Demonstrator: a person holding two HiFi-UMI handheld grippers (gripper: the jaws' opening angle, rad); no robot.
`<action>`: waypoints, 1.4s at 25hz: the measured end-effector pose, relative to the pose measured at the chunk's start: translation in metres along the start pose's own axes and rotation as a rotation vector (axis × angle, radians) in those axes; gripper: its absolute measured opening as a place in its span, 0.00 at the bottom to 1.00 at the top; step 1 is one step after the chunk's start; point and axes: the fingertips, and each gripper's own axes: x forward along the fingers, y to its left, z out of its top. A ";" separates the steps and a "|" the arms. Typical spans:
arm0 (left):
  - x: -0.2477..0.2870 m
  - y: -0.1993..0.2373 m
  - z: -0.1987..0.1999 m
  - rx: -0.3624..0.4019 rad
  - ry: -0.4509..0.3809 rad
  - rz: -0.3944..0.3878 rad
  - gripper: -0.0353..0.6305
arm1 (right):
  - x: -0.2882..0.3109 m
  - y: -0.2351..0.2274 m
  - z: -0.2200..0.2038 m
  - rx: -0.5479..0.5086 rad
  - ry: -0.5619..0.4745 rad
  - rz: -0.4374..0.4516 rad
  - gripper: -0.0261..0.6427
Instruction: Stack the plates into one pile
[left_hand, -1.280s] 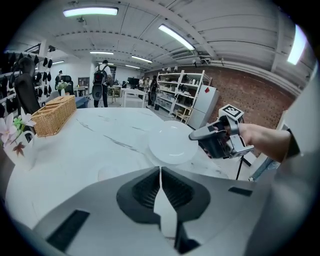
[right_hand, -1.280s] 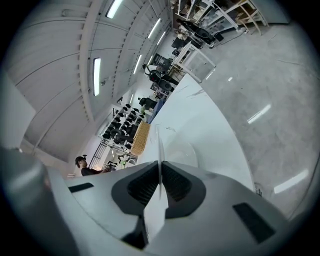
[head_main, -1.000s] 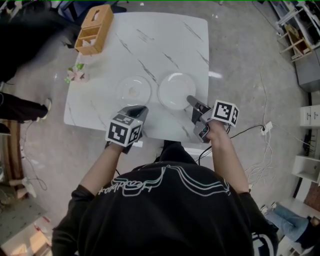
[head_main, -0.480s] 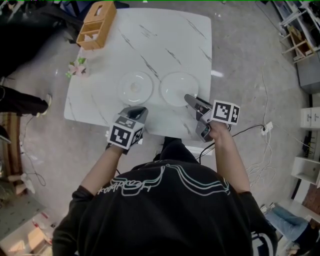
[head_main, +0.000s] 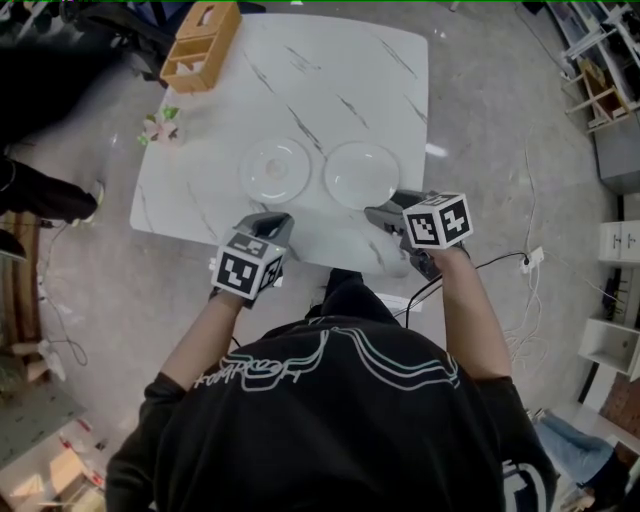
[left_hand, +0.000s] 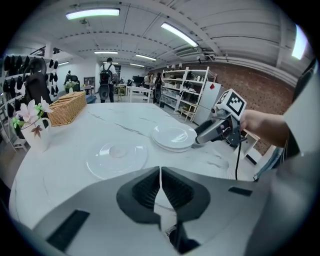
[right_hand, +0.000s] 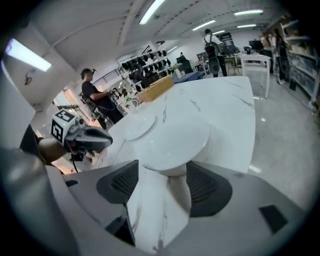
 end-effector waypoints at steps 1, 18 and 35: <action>-0.001 0.001 -0.002 -0.003 0.000 0.003 0.10 | 0.000 0.000 -0.002 -0.043 0.027 -0.018 0.48; -0.001 -0.001 -0.002 0.031 0.002 0.020 0.10 | 0.012 -0.019 -0.023 -0.416 0.410 -0.254 0.48; 0.002 0.036 0.046 -0.138 -0.064 0.043 0.10 | -0.010 -0.005 0.029 -0.325 0.227 0.022 0.48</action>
